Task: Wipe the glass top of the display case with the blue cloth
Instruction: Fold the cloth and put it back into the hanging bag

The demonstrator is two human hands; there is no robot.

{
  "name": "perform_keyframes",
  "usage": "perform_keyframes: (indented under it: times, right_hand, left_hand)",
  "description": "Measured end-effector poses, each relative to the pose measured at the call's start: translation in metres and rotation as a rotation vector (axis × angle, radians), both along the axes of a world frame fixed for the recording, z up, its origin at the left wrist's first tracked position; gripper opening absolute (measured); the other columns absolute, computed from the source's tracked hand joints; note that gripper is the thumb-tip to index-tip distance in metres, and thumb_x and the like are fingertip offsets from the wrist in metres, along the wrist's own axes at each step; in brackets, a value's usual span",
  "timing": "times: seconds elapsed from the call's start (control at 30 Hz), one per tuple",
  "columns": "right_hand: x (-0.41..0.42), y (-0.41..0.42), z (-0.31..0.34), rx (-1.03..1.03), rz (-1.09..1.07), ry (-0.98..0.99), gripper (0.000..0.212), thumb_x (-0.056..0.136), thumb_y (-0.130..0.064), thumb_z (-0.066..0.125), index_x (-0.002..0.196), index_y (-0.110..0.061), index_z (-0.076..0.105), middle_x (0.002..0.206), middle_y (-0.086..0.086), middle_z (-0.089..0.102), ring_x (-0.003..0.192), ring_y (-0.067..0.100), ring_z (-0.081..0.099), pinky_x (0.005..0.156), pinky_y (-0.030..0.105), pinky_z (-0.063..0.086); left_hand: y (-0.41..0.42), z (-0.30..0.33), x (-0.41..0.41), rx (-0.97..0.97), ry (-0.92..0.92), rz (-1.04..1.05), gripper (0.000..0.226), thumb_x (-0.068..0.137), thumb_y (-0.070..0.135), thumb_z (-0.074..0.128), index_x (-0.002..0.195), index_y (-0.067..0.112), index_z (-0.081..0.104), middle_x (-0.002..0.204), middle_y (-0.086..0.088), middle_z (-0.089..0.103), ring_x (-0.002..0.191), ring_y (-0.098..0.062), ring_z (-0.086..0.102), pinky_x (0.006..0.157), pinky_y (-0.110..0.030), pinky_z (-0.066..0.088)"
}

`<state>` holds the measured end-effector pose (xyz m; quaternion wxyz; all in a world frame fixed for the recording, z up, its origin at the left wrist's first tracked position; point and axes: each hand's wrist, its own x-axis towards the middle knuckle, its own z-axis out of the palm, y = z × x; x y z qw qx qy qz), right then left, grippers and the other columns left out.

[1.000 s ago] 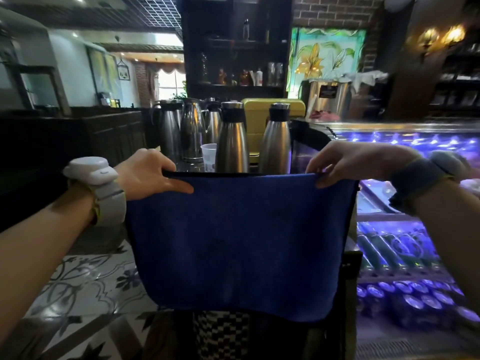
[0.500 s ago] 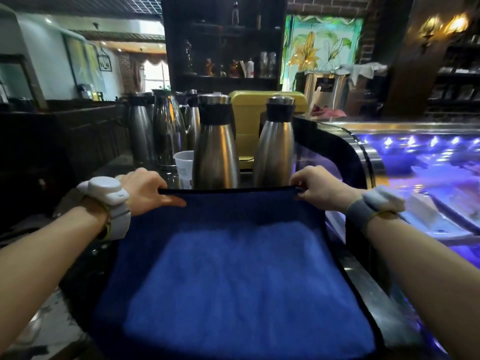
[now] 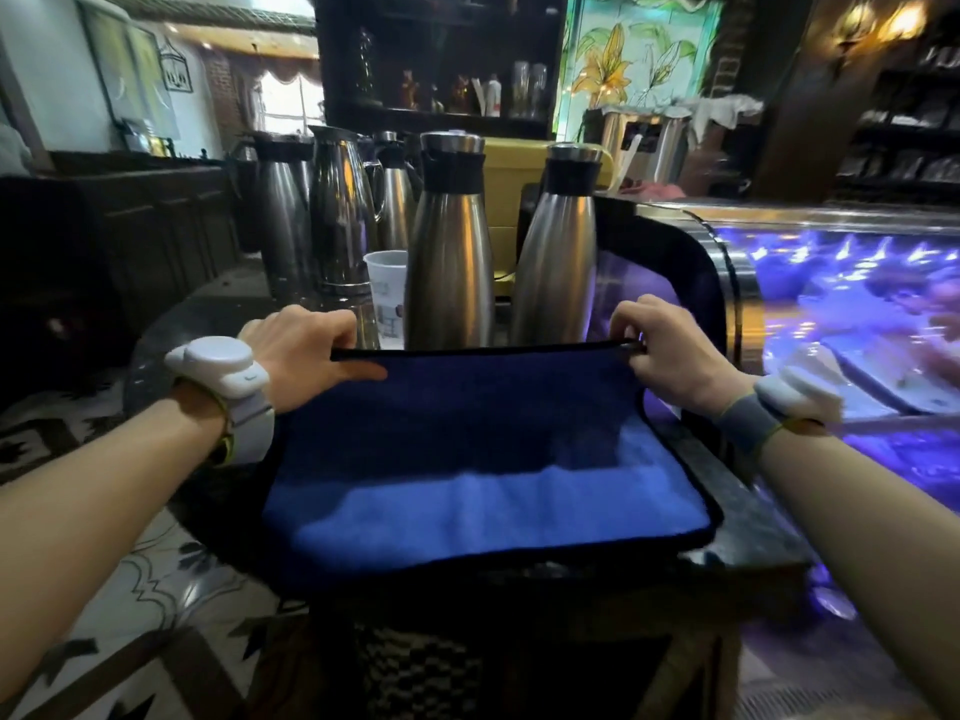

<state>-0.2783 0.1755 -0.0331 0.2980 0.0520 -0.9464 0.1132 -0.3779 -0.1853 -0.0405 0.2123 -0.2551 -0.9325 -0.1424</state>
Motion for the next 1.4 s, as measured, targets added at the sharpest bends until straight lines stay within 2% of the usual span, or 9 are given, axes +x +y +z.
perform_keyframes:
  times: [0.33,0.43,0.63,0.77,0.87,1.0,1.1,1.27,1.4]
  right_hand:
    - [0.131,-0.034,-0.049,-0.026,-0.132,-0.154,0.021,0.066,0.004,0.063,0.081,-0.011,0.06,0.079,0.006,0.052,0.082,0.034,0.057,0.071,0.041,0.045]
    - [0.153,-0.037,-0.069,-0.02,-0.151,-0.264,0.012,0.078,-0.017,0.07,0.085,-0.012,0.061,0.086,0.01,0.056,0.09,0.034,0.056,0.078,0.043,0.046]
    - [0.164,-0.035,-0.062,-0.033,-0.146,-0.334,0.05,0.078,-0.068,0.047,0.08,-0.022,0.064,0.083,-0.001,0.053,0.087,0.022,0.055,0.083,0.041,0.047]
    - [0.14,-0.047,-0.046,0.051,-0.175,-0.295,0.046,0.083,-0.059,0.05,0.072,-0.018,0.065,0.08,0.003,0.058,0.088,0.031,0.061,0.079,0.042,0.049]
    - [0.121,-0.08,-0.045,0.077,-0.095,-0.202,0.033,0.085,-0.049,0.056,0.08,-0.018,0.065,0.091,0.007,0.062,0.095,0.032,0.058,0.081,0.042,0.048]
    - [0.096,-0.15,-0.058,0.072,0.145,-0.153,0.025,0.086,-0.039,0.056,0.088,-0.015,0.061,0.096,0.011,0.059,0.096,0.034,0.055,0.078,0.044,0.048]
    - [0.085,-0.213,-0.073,0.188,0.291,-0.103,0.028,0.084,-0.039,0.06,0.096,-0.014,0.059,0.101,0.013,0.058,0.096,0.034,0.053,0.075,0.042,0.046]
    - [0.077,-0.281,-0.095,0.366,0.284,-0.065,0.053,0.071,-0.046,0.069,0.107,-0.013,0.048,0.109,0.014,0.053,0.095,0.033,0.049,0.074,0.043,0.043]
    - [0.083,-0.3,-0.109,0.425,0.047,0.041,0.028,0.081,-0.032,0.056,0.104,-0.016,0.052,0.101,0.008,0.059,0.085,0.027,0.057,0.067,0.037,0.048]
  left_hand:
    - [-0.036,-0.041,0.102,-0.121,-0.203,-0.161,0.04,0.068,0.061,0.068,0.062,0.031,0.043,0.067,0.014,0.052,0.073,-0.015,0.054,0.063,-0.032,0.042]
    - [-0.045,-0.046,0.121,-0.162,-0.289,-0.193,0.028,0.073,0.05,0.068,0.067,0.031,0.049,0.066,0.014,0.056,0.07,-0.011,0.056,0.065,-0.031,0.048]
    - [-0.055,-0.04,0.131,-0.06,-0.436,-0.257,0.019,0.074,0.047,0.07,0.076,0.029,0.063,0.065,0.007,0.067,0.062,-0.007,0.061,0.066,-0.031,0.053]
    - [-0.049,-0.031,0.109,0.129,-0.294,-0.196,0.013,0.083,0.026,0.067,0.071,0.022,0.069,0.066,0.0,0.07,0.067,-0.019,0.064,0.07,-0.035,0.053]
    - [-0.049,-0.028,0.086,0.2,-0.221,-0.048,0.017,0.082,0.016,0.065,0.099,0.019,0.067,0.085,-0.003,0.071,0.08,-0.025,0.063,0.08,-0.038,0.051]
    - [-0.041,-0.043,0.059,-0.061,-0.294,0.177,0.049,0.089,0.03,0.055,0.136,0.016,0.048,0.125,-0.013,0.06,0.119,-0.036,0.047,0.102,-0.043,0.039]
    - [-0.041,-0.053,0.057,-0.199,-0.361,0.182,0.04,0.092,0.037,0.049,0.128,0.022,0.053,0.129,-0.012,0.053,0.123,-0.036,0.039,0.103,-0.042,0.036]
    - [-0.063,-0.046,0.05,-0.016,-0.32,-0.012,0.025,0.084,0.031,0.065,0.104,0.016,0.068,0.104,-0.01,0.066,0.106,-0.028,0.057,0.094,-0.035,0.041]
    - [-0.075,-0.041,0.047,0.166,-0.385,-0.152,0.016,0.081,0.031,0.07,0.09,0.018,0.07,0.086,-0.002,0.069,0.085,-0.019,0.063,0.074,-0.028,0.043]
